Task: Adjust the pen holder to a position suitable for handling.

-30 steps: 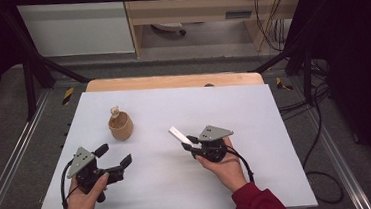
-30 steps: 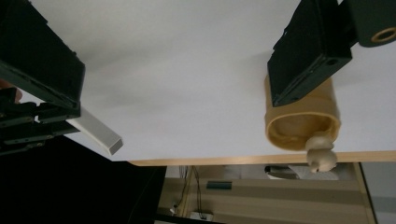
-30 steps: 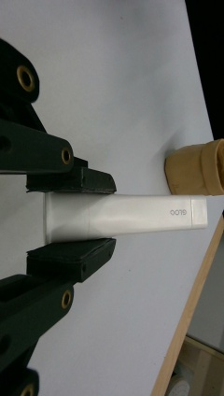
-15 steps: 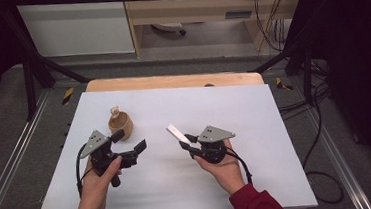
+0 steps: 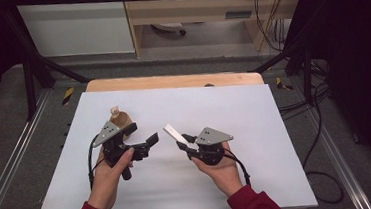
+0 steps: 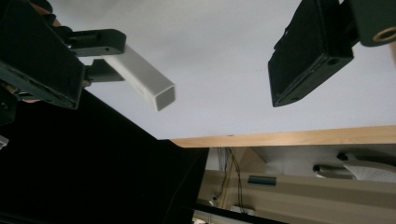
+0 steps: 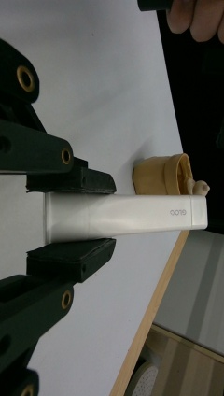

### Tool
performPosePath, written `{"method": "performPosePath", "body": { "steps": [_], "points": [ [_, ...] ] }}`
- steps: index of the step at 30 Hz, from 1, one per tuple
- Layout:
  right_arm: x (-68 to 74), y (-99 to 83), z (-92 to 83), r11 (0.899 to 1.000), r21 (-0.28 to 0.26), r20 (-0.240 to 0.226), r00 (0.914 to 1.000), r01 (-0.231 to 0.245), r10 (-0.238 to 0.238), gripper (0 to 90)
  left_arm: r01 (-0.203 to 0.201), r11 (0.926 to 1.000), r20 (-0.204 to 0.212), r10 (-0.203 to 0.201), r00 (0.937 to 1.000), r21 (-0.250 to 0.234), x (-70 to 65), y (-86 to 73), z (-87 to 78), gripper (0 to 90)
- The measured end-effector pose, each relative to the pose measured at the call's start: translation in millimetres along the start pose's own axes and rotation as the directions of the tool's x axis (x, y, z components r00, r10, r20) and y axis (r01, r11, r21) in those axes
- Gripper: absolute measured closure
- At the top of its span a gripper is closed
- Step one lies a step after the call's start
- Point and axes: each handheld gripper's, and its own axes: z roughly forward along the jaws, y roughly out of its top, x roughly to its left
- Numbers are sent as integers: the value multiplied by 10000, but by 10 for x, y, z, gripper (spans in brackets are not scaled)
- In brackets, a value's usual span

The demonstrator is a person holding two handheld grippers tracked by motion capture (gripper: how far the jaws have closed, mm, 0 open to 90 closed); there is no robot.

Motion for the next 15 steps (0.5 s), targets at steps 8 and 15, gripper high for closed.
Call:
{"method": "performPosePath", "body": {
  "steps": [8,15],
  "points": [
    [66,25,8,9997,-206,-13,10000,91,-92,672,470,9989,369,-468,9982,-46,-60,12,88,38],
    [94,31,13,9995,-296,-12,10000,74,-74,672,618,9981,412,-614,9973,-64,-53,1,125,40]
  ]
}}
